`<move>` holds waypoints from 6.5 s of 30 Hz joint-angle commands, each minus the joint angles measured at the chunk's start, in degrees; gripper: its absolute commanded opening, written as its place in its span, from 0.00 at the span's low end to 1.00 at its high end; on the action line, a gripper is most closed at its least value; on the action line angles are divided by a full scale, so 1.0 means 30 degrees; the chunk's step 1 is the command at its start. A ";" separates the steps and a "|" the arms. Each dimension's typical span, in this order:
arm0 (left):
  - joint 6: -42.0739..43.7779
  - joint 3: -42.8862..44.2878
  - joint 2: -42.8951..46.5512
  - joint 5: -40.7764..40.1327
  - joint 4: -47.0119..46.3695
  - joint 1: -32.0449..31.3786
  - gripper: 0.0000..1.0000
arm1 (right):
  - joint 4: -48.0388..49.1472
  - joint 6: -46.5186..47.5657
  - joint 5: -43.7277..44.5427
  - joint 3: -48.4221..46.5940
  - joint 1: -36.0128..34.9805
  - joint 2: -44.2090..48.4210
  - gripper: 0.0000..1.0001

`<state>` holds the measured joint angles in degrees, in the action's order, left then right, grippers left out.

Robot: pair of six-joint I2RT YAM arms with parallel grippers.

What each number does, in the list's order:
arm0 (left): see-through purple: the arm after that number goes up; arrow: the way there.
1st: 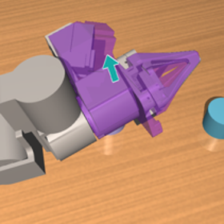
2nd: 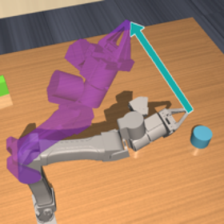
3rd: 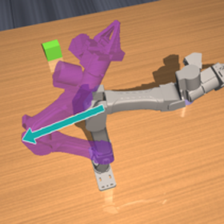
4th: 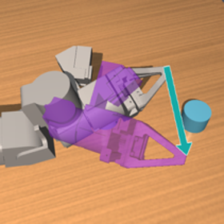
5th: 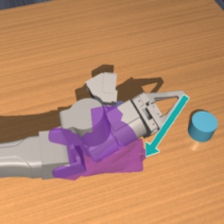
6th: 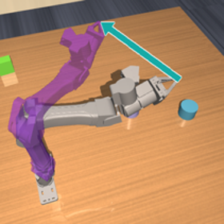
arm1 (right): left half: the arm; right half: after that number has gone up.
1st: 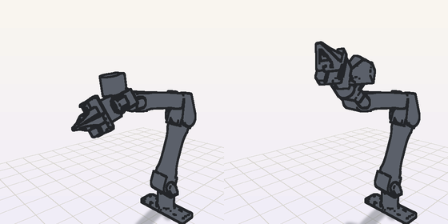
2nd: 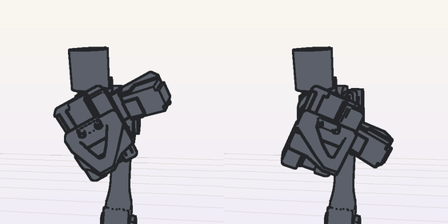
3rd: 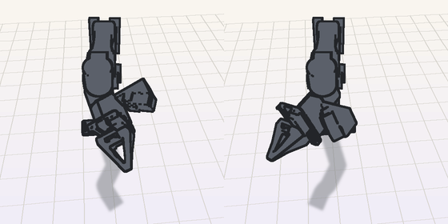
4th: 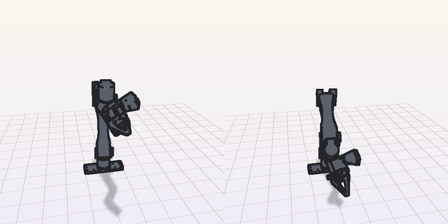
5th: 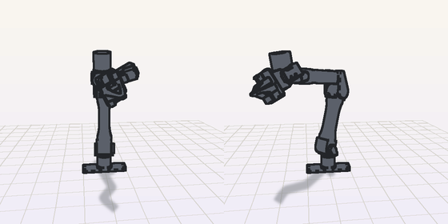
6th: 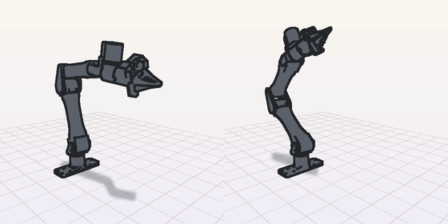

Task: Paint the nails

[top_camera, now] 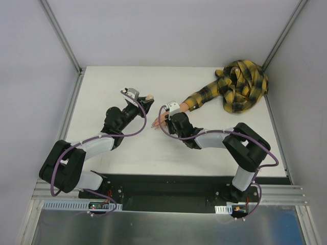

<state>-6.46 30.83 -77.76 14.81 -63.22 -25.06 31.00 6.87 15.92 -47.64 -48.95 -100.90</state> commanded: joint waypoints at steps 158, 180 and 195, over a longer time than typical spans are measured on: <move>-0.0045 0.0270 0.0167 0.0748 -0.1250 0.0062 0.00 | 0.0388 -0.1003 0.0728 0.0176 -0.0266 0.0500 0.00; -0.0044 0.0241 0.0167 0.0748 -0.1250 0.0062 0.00 | 0.0241 -0.1032 -0.0268 -0.1113 -0.0588 -0.0556 0.00; -0.0044 0.0241 0.0167 0.0777 -0.1221 0.0062 0.00 | 0.0476 -0.1120 0.1166 -0.0411 -0.0237 0.0001 0.01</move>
<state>-6.63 30.83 -78.37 16.01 -63.22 -25.06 30.55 4.49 16.78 -48.66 -50.13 -102.61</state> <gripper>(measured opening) 0.236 0.210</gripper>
